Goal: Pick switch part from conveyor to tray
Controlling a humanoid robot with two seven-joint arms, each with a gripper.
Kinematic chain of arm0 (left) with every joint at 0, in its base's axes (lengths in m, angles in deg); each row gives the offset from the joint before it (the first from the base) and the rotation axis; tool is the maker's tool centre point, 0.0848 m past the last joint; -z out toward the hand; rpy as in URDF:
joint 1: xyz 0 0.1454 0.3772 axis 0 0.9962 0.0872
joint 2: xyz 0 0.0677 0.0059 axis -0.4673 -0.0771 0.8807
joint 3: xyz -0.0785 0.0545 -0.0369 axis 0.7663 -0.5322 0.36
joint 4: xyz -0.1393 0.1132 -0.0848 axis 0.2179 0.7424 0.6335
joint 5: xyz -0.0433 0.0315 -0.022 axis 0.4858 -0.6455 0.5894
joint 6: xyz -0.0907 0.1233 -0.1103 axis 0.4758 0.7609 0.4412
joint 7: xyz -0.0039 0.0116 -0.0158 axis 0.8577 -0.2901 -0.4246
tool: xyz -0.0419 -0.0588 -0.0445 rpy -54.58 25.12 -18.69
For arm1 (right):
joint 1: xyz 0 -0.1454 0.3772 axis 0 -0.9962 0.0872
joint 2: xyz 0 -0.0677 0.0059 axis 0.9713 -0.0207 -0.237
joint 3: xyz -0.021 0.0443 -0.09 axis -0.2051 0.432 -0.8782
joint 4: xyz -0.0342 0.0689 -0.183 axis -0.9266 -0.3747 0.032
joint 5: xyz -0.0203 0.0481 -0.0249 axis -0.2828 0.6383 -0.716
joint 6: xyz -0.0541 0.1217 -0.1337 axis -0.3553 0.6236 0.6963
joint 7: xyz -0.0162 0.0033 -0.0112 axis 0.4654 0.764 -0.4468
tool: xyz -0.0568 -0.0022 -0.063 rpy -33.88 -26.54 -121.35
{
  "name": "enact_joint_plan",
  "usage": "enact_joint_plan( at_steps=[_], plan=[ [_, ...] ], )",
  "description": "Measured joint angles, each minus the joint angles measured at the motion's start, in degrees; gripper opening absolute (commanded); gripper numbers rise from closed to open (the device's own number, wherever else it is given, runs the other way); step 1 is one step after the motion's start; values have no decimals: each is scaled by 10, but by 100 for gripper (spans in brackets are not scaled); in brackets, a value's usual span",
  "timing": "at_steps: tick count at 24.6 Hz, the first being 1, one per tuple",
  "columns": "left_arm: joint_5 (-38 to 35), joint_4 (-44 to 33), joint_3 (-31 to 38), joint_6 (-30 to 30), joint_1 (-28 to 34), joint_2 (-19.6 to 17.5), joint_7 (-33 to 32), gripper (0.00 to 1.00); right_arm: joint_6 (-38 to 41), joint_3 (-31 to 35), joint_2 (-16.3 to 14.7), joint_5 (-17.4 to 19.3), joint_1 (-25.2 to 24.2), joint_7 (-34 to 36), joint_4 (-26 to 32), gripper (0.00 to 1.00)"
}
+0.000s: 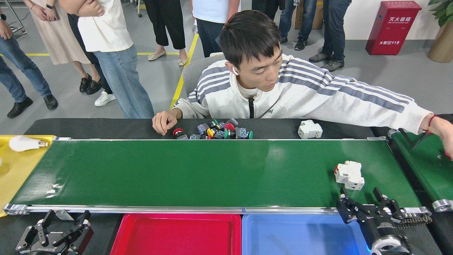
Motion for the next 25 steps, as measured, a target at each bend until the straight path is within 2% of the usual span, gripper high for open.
enact_joint_plan(
  at_steps=[3,5,6,7,8,9,10,14,16,18,20,21,22,23,24,25],
  plan=[
    [0,1,0,0,0,0,0,100,-13,-22,0,0,28,0,-27,99],
    [0,1,0,0,-2,0,0,100,-16,-30,1,0,38,0,-39,95],
    [0,1,0,0,-3,0,0,100,-17,-32,1,0,43,0,-43,85],
    [0,1,0,0,-5,0,0,100,-19,-35,1,0,46,0,-45,68],
    [0,1,0,0,-5,0,0,100,-20,-40,1,0,47,0,-46,43],
    [0,1,0,0,-6,0,0,100,-20,-48,1,0,48,0,-46,24],
    [0,1,0,0,-6,0,0,100,-20,-53,1,0,48,0,-46,17],
    [0,2,-1,0,-6,0,0,100,-22,-58,1,4,49,-2,-45,8],
    [-1,2,-1,0,-6,0,0,100,-21,-58,1,5,45,-1,-32,8],
    [-1,2,-1,0,-6,0,0,100,-18,-58,1,5,28,6,6,8],
    [-1,2,-1,0,-5,0,0,100,-15,-54,-5,9,-32,28,75,12],
    [-1,2,-1,0,-4,0,0,100,-15,-48,-12,16,-64,39,106,17],
    [-1,2,-1,0,-4,0,0,100,-15,-39,-20,25,-108,52,145,27],
    [-1,2,-1,0,-4,0,0,100,-13,-33,-25,34,-153,65,179,54],
    [-1,2,-1,0,-4,0,0,100,-9,-31,-26,40,-200,75,208,89],
    [-1,2,-1,0,-4,0,0,100,-4,-31,-26,42,-234,87,224,99]
  ],
)
